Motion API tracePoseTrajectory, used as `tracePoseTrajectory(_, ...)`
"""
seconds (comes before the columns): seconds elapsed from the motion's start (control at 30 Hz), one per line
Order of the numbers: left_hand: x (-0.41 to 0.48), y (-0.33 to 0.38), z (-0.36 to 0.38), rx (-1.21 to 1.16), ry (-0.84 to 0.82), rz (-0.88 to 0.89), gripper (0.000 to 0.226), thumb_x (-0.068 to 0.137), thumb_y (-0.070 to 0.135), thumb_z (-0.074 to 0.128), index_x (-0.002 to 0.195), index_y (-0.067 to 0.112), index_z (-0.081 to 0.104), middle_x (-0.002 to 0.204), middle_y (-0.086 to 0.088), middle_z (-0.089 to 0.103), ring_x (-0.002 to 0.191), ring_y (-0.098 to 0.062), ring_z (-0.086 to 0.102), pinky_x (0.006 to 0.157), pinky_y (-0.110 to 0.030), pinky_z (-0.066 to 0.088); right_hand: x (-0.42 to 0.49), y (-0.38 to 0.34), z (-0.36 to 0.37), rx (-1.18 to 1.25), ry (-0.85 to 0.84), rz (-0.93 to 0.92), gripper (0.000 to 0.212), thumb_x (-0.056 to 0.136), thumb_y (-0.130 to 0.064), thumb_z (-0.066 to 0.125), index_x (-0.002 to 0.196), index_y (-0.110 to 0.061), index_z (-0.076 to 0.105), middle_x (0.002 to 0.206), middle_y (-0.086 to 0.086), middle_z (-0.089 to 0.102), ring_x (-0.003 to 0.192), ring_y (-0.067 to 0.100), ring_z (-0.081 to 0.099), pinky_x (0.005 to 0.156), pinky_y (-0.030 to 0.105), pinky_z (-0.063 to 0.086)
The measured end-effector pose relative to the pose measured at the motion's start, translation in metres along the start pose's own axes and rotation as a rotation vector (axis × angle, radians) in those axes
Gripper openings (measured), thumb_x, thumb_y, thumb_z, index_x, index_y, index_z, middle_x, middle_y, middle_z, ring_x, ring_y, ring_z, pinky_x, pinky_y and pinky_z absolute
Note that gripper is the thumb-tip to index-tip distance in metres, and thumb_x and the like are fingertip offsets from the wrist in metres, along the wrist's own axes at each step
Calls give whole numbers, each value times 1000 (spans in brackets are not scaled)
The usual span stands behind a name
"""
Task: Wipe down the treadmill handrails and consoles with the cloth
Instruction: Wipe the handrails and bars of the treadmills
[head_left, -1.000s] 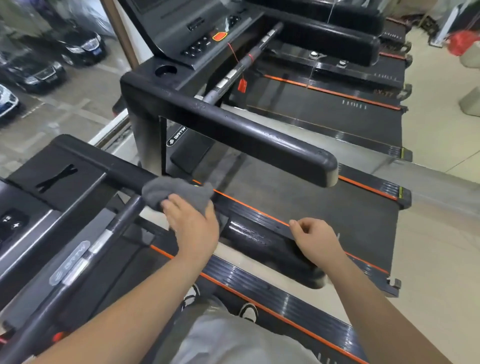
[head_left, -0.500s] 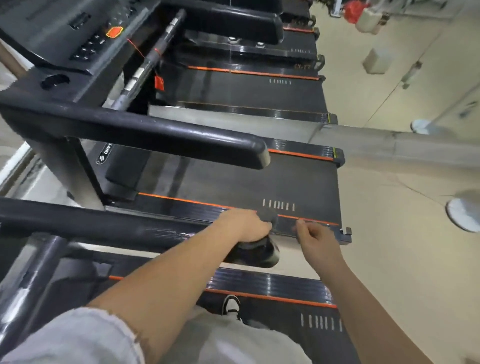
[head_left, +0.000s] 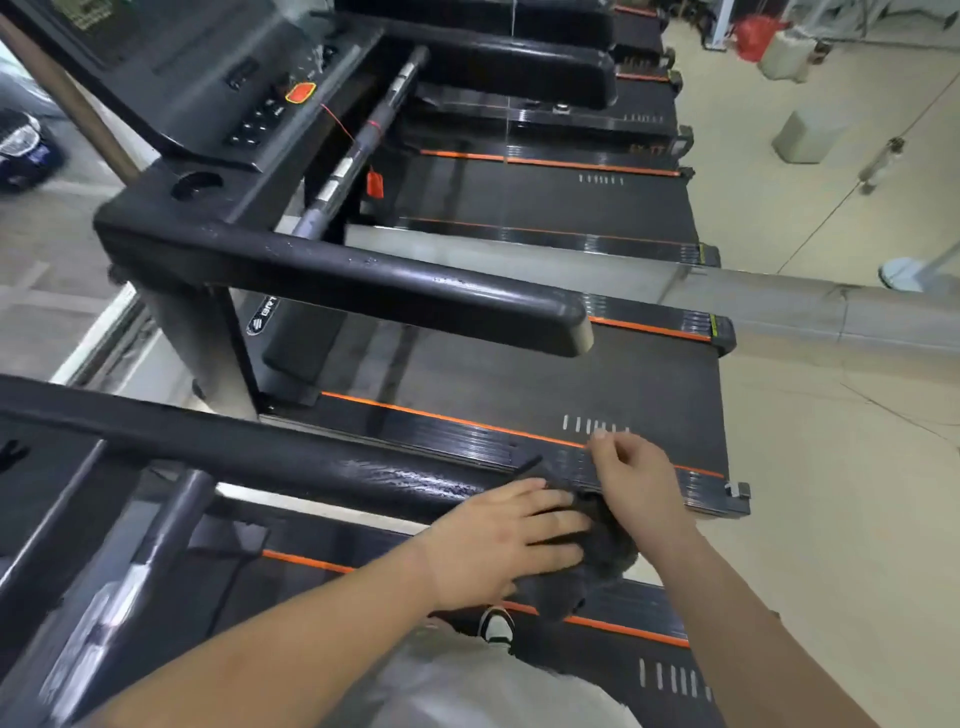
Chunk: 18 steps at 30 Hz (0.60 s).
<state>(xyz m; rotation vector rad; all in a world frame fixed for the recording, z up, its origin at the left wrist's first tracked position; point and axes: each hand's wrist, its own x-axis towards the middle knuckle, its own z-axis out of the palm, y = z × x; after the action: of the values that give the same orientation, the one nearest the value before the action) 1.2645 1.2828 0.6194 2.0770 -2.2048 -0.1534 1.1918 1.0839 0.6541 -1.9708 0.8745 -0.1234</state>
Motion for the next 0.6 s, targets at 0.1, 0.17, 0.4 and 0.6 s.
tracePoseTrajectory(0.1,-71,-28,-8,-26,125,-329,79,62,17,63,141,21,56,152,-7,48,143,-29,42,123,-48,26,0,-31,28,-100,-68,-111,46,105,-36,51,67,-9,50,57,-3,45,59,15,44,61,33,37)
tracePoseTrajectory(0.17,-119,-52,-19,-46,258,-602,71,66,21,58,137,16,60,142,-7,57,131,-27,52,121,-43,29,-2,-51,48,-147,-125,-167,44,105,-35,51,66,-14,49,57,-4,46,59,12,45,60,33,37)
tracePoseTrajectory(0.4,-153,-87,-45,8,428,-1251,17,82,28,58,94,23,68,89,-1,67,89,-31,62,88,-47,45,-16,-91,110,-311,-243,-307,30,103,-34,52,82,-19,67,83,-5,65,87,16,58,75,32,40)
tracePoseTrajectory(0.6,-107,-22,-17,-241,320,-690,65,70,31,53,133,18,60,145,-3,54,139,-27,44,124,-49,23,-25,-107,117,-275,-156,-344,19,103,-23,56,94,-15,71,89,-6,63,92,16,57,80,28,37)
